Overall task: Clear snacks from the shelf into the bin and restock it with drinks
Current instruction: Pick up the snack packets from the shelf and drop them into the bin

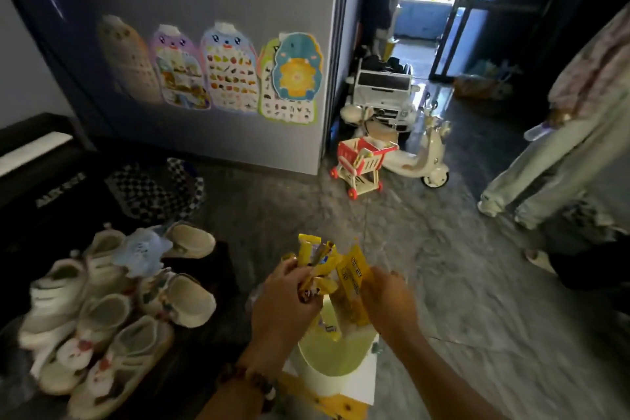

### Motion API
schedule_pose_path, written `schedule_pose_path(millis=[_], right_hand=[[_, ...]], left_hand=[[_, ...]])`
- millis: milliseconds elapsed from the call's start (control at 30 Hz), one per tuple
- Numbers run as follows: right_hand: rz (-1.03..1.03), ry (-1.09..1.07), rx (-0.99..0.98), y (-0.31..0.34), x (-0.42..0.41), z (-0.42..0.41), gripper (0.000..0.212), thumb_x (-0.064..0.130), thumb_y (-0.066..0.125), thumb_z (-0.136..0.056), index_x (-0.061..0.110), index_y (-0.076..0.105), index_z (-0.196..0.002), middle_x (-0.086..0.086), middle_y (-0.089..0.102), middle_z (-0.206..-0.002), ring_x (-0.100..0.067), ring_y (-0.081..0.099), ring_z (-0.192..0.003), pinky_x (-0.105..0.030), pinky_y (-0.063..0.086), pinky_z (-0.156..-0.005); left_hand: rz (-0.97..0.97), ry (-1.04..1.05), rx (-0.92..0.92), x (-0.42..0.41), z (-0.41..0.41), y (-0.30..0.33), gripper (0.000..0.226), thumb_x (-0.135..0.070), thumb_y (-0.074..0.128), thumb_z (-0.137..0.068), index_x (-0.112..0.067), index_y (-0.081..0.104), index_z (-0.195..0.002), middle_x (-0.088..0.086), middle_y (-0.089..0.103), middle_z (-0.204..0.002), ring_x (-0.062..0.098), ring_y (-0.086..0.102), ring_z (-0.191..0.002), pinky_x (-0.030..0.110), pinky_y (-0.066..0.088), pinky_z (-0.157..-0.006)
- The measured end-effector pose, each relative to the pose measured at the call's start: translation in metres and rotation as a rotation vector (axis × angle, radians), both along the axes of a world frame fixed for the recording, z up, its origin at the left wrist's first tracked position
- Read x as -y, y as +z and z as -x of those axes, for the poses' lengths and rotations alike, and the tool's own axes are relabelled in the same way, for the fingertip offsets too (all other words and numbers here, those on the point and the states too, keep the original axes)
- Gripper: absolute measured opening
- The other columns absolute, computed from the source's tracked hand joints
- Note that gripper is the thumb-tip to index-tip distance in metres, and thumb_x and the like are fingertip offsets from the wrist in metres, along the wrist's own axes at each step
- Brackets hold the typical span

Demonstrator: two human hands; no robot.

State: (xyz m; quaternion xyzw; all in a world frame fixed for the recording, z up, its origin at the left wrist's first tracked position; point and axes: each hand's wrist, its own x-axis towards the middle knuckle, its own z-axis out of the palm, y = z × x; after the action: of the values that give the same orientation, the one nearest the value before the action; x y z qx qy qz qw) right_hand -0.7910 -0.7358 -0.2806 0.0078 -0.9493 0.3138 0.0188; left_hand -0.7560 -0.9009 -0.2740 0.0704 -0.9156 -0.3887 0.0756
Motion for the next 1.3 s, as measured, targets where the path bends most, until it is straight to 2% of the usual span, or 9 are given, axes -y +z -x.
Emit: schedule_pose_path(millis=[133,433,600,900,967,1033,1100,1200,1300], right_hand=[[-0.072,-0.027,0.06,-0.069,-0.022,0.038,0.007,0.018,0.049,-0.087,0.017,0.051,-0.08,-0.013,0.061,-0.08,-0.034,0.061,-0.076,-0.032,0.042,-0.051],[0.022,-0.163,0.29,-0.208,-0.03,0.094,0.003,0.014,0.054,-0.08,0.016,0.055,-0.082,-0.005,0.058,-0.067,-0.022,0.049,-0.059,-0.027,0.028,-0.045],[0.038,-0.264,0.491,-0.264,-0.021,0.101,0.032,0.018,0.052,-0.082,0.025,0.031,-0.059,0.005,0.042,-0.059,-0.017,0.044,-0.057,-0.024,0.023,-0.043],[0.109,-0.447,0.757,-0.337,0.009,0.111,0.02,0.021,0.051,-0.088,0.01,0.066,-0.096,-0.012,0.07,-0.102,-0.028,0.063,-0.095,-0.033,0.051,-0.082],[0.188,-0.454,0.759,-0.347,0.01,0.112,0.027,0.019,0.045,-0.093,0.006,0.062,-0.109,-0.015,0.065,-0.115,-0.026,0.058,-0.103,-0.03,0.045,-0.09],[0.196,-0.48,0.681,-0.345,0.008,0.108,0.02,0.019,0.048,-0.091,0.009,0.065,-0.095,-0.014,0.069,-0.1,-0.026,0.06,-0.09,-0.03,0.046,-0.08],[0.172,-0.437,0.633,-0.335,0.006,0.107,0.02,0.027,0.05,-0.09,0.014,0.065,-0.087,-0.012,0.07,-0.088,-0.028,0.062,-0.082,-0.033,0.049,-0.075],[0.139,-0.348,0.533,-0.308,0.009,0.108,0.016,0.023,0.055,-0.084,0.016,0.061,-0.097,-0.009,0.069,-0.092,-0.027,0.064,-0.086,-0.032,0.049,-0.071],[0.169,-0.232,0.372,-0.273,0.01,0.108,0.038,0.021,0.062,-0.08,0.017,0.054,-0.116,-0.005,0.064,-0.107,-0.021,0.061,-0.093,-0.034,0.05,-0.08]], left_hand=[[-0.007,-0.01,0.126,-0.033,0.046,-0.064,0.041,-0.032,0.069,-0.072,-0.034,0.06,-0.112,-0.009,0.047,-0.134,0.015,0.046,-0.119,0.028,0.046,-0.082],[-0.037,0.057,0.404,-0.07,0.116,-0.217,0.046,-0.028,0.068,-0.074,-0.029,0.057,-0.119,0.002,0.039,-0.143,0.024,0.038,-0.127,0.042,0.043,-0.099],[-0.027,0.102,0.609,-0.071,0.114,-0.273,0.041,-0.029,0.063,-0.078,-0.03,0.055,-0.119,0.003,0.035,-0.143,0.025,0.042,-0.124,0.038,0.045,-0.093],[0.039,0.139,0.638,-0.063,0.111,-0.37,0.066,-0.064,0.018,-0.081,-0.04,0.008,-0.142,0.011,0.012,-0.156,0.034,0.01,-0.14,0.051,0.008,-0.115],[0.091,0.114,0.594,-0.063,0.11,-0.41,0.08,-0.075,0.001,-0.076,-0.034,0.02,-0.141,0.019,0.036,-0.146,0.041,0.028,-0.133,0.052,0.013,-0.112],[0.127,0.099,0.659,-0.063,0.109,-0.404,0.094,-0.08,0.0,-0.067,-0.027,0.009,-0.144,0.021,0.048,-0.137,0.042,0.039,-0.127,0.047,0.016,-0.109],[0.004,0.099,0.748,-0.06,0.116,-0.366,0.104,-0.079,0.01,-0.059,-0.022,0.001,-0.145,0.015,0.022,-0.153,0.033,0.018,-0.14,0.043,0.01,-0.115],[-0.142,0.211,0.662,-0.07,0.113,-0.321,0.078,-0.043,0.058,-0.078,-0.025,0.02,-0.143,0.009,0.023,-0.151,0.027,0.018,-0.14,0.04,0.018,-0.115],[-0.134,0.169,0.521,-0.068,0.11,-0.285,0.07,-0.035,0.059,-0.082,-0.031,0.021,-0.141,0.004,0.019,-0.153,0.022,0.022,-0.139,0.039,0.027,-0.112]])
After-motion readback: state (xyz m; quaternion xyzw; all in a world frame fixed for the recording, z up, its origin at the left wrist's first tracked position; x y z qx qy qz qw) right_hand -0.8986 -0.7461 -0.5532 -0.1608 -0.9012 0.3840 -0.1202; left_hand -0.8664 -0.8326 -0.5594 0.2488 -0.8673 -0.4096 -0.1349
